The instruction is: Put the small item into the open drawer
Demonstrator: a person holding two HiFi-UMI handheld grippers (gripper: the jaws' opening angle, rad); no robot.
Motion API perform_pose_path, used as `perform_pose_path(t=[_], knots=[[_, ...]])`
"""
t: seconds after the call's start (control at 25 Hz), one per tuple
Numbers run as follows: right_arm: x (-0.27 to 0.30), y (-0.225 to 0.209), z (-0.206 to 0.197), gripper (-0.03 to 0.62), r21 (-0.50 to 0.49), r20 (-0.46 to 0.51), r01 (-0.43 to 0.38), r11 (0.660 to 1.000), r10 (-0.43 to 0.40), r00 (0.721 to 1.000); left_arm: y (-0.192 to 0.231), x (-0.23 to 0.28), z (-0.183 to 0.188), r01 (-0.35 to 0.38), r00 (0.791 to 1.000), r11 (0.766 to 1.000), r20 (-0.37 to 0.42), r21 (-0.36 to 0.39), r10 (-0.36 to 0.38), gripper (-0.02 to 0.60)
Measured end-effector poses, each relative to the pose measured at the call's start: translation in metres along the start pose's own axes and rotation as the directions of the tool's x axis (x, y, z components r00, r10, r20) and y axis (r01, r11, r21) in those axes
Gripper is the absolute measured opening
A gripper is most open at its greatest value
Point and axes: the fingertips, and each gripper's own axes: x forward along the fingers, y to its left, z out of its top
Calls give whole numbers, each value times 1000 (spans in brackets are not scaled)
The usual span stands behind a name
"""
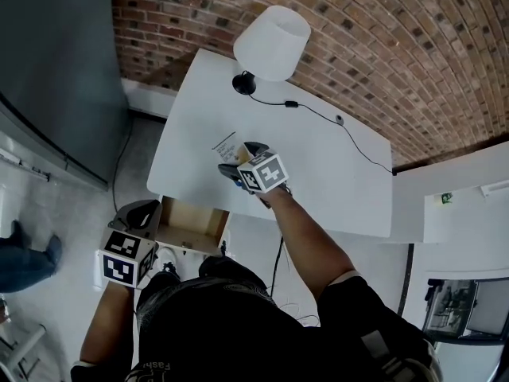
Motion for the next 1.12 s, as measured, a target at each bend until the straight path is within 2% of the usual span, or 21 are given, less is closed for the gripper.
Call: perform_pose_path(t=[0.48, 0.76, 0.92, 1.12], knots=[[-39, 55, -34, 419, 168, 84, 37, 985, -51, 995, -9, -5, -17, 90, 996, 993, -22, 72, -88, 17], [-43, 94, -67, 419, 317, 111, 38, 948, -77, 991, -14, -7, -32, 133, 991, 984, -50, 115, -128, 17], [-38, 115, -89, 419, 394, 119, 38, 919, -92, 989, -15, -7, -40, 149, 988, 982, -59, 115, -143, 17], [-30, 143, -116, 419, 458, 107, 27, 889, -86, 990, -13, -6, -53, 156, 986, 980, -78, 127, -147, 17]])
